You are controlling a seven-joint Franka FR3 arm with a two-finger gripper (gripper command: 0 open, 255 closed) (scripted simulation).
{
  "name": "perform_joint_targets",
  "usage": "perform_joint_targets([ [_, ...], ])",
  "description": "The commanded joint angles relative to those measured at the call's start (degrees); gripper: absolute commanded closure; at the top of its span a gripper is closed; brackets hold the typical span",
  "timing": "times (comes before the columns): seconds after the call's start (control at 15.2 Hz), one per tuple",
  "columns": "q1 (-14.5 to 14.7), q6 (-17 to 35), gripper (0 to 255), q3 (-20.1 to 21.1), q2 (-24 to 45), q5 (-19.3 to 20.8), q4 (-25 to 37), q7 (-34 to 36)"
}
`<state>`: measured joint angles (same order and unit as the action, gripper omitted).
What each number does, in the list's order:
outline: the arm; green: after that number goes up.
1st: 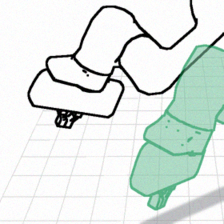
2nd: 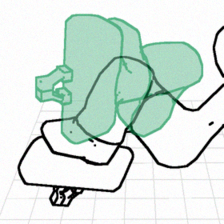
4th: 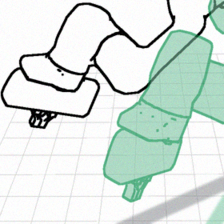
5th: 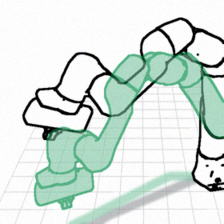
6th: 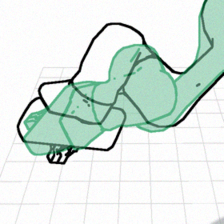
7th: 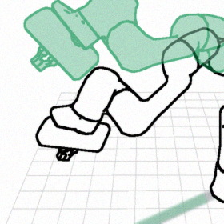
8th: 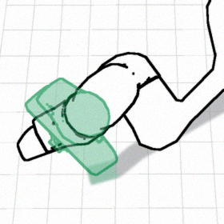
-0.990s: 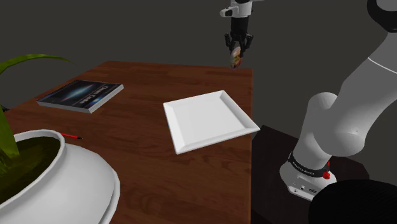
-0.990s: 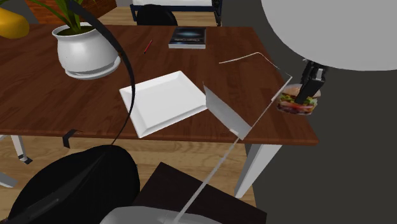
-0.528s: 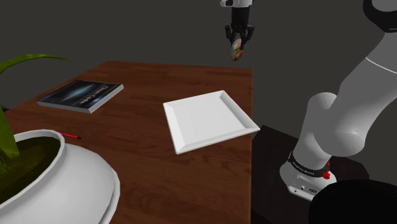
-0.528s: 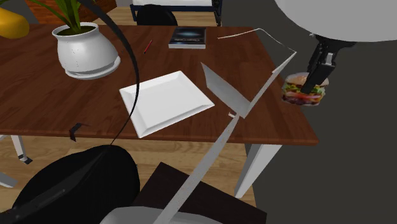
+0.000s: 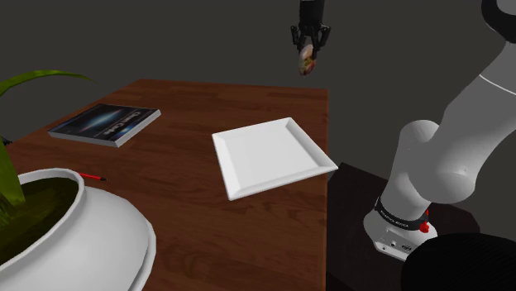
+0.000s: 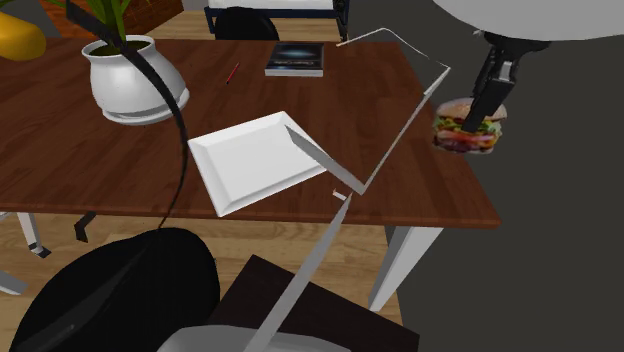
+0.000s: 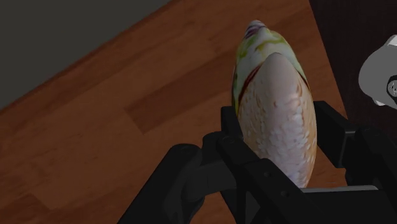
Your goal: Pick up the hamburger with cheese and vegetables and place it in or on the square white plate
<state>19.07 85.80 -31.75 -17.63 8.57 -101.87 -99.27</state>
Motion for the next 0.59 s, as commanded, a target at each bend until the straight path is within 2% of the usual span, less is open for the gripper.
perform_joint_targets([
  [0.0,0.56,-0.74,255,2.5,-2.22,0.36,-1.55,3.22],
  [0.53,2.93,-1.93,255,12.35,-8.62,-0.92,-7.66,15.76],
])
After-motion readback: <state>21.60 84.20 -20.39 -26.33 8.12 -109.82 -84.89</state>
